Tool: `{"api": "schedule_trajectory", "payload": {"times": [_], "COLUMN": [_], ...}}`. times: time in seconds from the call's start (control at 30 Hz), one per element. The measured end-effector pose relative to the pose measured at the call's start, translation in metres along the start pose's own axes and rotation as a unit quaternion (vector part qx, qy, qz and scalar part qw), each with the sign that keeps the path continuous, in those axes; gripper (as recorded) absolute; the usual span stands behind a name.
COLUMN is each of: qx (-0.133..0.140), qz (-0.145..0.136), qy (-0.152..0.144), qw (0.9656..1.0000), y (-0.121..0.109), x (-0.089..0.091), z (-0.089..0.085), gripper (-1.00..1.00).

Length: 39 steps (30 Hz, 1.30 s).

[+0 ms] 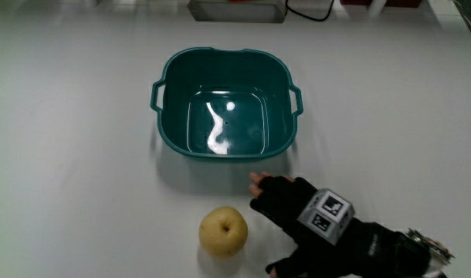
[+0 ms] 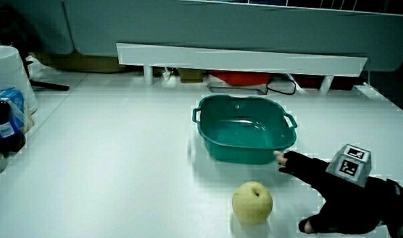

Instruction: Pick pear from desk

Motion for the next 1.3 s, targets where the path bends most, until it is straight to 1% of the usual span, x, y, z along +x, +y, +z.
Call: {"api": "schedule_trajectory", "payload": {"times": [0.23, 0.27, 0.37, 0.5, 0.53, 0.57, 0.6, 0.63, 0.67, 0.7, 0.73, 0.77, 0.8, 0.83, 0.87, 0.93, 0.97, 1.0, 1.03, 1.07, 1.13, 1.2, 1.23, 1.27, 1.3], "qx": [-0.019, -0.015, -0.019, -0.024, -0.031, -0.034, -0.035, -0.043, -0.054, -0.055, -0.057, -0.053, -0.05, -0.043, -0.039, -0.037, -0.026, -0.025, -0.024, -0.019, -0.013, -0.008, -0.027, -0.004, -0.025], "qz": [0.038, 0.043, 0.04, 0.036, 0.041, 0.038, 0.042, 0.041, 0.047, 0.051, 0.055, 0.059, 0.054, 0.052, 0.055, 0.056, 0.056, 0.056, 0.055, 0.061, 0.063, 0.065, 0.075, 0.066, 0.075], "qy": [0.029, 0.024, -0.006, -0.047, -0.043, -0.045, -0.046, -0.047, -0.046, -0.045, -0.036, -0.037, -0.037, -0.043, -0.045, -0.036, -0.039, -0.037, -0.03, -0.023, -0.003, 0.007, 0.033, 0.018, 0.039], "qw": [0.9987, 0.9987, 0.999, 0.998, 0.9977, 0.9977, 0.9975, 0.9971, 0.9964, 0.9962, 0.9962, 0.9962, 0.9966, 0.9968, 0.9967, 0.9971, 0.9973, 0.9974, 0.9977, 0.9977, 0.9979, 0.9978, 0.9963, 0.9977, 0.9961], "y": [0.029, 0.033, 0.045, 0.061, 0.065, 0.067, 0.071, 0.073, 0.076, 0.078, 0.079, 0.079, 0.079, 0.079, 0.079, 0.08, 0.079, 0.08, 0.08, 0.079, 0.08, 0.08, 0.08, 0.08, 0.08], "x": [-0.012, -0.013, -0.02, -0.029, -0.031, -0.032, -0.034, -0.035, -0.037, -0.039, -0.039, -0.039, -0.038, -0.039, -0.041, -0.04, -0.041, -0.039, -0.039, -0.039, -0.036, -0.035, -0.034, -0.033, -0.033], "z": [0.006, 0.005, 0.006, 0.006, 0.005, 0.005, 0.003, 0.003, 0.001, 0.002, 0.001, 0.003, 0.002, 0.003, 0.006, 0.004, 0.006, 0.003, 0.002, 0.005, 0.0, 0.0, -0.001, -0.003, -0.002], "gripper": [0.0, 0.0, 0.0, 0.0, 0.0, 0.0, 0.0, 0.0, 0.0, 0.0, 0.0, 0.05, 0.09, 0.14, 0.18, 0.27, 0.32, 0.36, 0.41, 0.45, 0.55, 0.64, 0.68, 0.73, 0.77]}}
